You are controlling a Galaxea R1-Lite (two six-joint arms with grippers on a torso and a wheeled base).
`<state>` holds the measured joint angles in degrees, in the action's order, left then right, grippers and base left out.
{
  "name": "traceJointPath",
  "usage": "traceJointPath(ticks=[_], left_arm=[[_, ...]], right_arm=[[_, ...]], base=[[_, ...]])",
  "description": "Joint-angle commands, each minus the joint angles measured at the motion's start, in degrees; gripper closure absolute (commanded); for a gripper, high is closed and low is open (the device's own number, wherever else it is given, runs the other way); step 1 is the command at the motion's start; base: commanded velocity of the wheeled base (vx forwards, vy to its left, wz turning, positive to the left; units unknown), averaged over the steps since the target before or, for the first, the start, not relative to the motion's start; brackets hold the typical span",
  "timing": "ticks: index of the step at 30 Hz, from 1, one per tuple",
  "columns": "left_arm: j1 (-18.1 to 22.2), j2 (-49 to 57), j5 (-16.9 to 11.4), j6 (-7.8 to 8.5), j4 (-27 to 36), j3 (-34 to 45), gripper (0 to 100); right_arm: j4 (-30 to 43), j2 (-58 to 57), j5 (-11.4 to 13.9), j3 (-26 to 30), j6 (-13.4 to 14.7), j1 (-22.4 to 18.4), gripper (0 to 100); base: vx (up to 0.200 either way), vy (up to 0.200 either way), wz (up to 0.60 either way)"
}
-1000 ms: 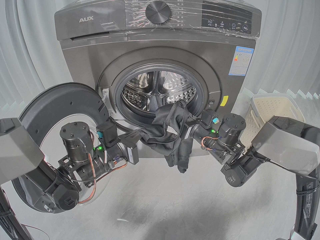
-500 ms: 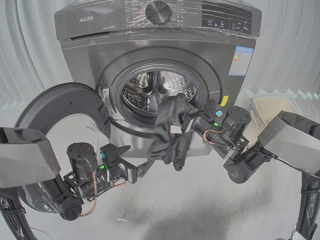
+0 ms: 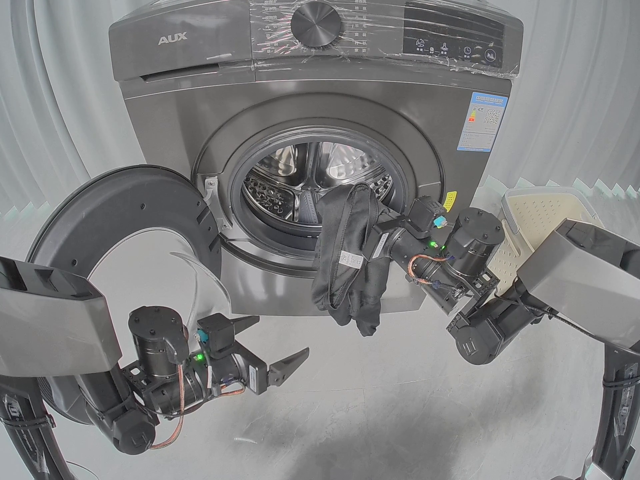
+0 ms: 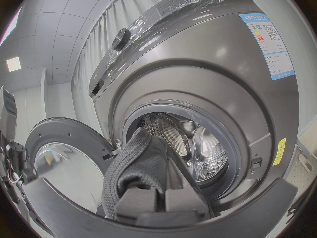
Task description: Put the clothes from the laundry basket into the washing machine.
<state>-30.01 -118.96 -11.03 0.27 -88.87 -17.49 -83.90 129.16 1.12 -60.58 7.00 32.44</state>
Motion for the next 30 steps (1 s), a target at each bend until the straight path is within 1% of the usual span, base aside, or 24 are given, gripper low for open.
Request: traceJointPath(ticks=[1, 4, 5, 7, 10, 22, 26, 30], left_arm=[[0.31, -2.16, 1.01, -0.71, 0.01, -8.87, 0], [0.75, -3.21, 2.95, -2.20, 0.10, -13.80, 0], [0.75, -3.65, 3.65, -2.47, 0.10, -15.29, 0], [0.75, -4.27, 4.35, -2.47, 0.10, -17.14, 0], [0.75, -5.94, 4.35, -2.47, 0.10, -19.33, 0], [0.39, -9.63, 4.09, -2.38, 0.10, -22.06, 0], [0.48, -12.35, 4.09, -2.38, 0.19, -24.25, 0], [0.75, -15.25, 4.09, -2.38, 0.10, -27.15, 0]], right_arm=[[-1.53, -0.75, 0.11, 1.78, 0.03, 2.19, 100], [-2.59, -1.28, 0.28, 3.89, 0.03, 3.60, 100], [-2.85, -1.54, 0.28, 4.68, 0.03, 4.30, 100], [-3.29, -1.72, 0.28, 6.08, 0.03, 5.09, 100], [-3.29, -2.07, 0.28, 6.61, 0.03, 5.71, 100], [-3.29, -2.51, 0.55, 7.40, 0.03, 7.73, 100], [-3.29, -3.65, 0.64, 8.19, 0.12, 9.05, 100], [-3.38, -4.27, 0.64, 9.33, 0.21, 9.31, 100]], base=[[0.000, 0.000, 0.00], [0.000, 0.000, 0.00], [0.000, 0.000, 0.00], [0.000, 0.000, 0.00], [0.000, 0.000, 0.00], [0.000, 0.000, 0.00], [0.000, 0.000, 0.00], [0.000, 0.000, 0.00]])
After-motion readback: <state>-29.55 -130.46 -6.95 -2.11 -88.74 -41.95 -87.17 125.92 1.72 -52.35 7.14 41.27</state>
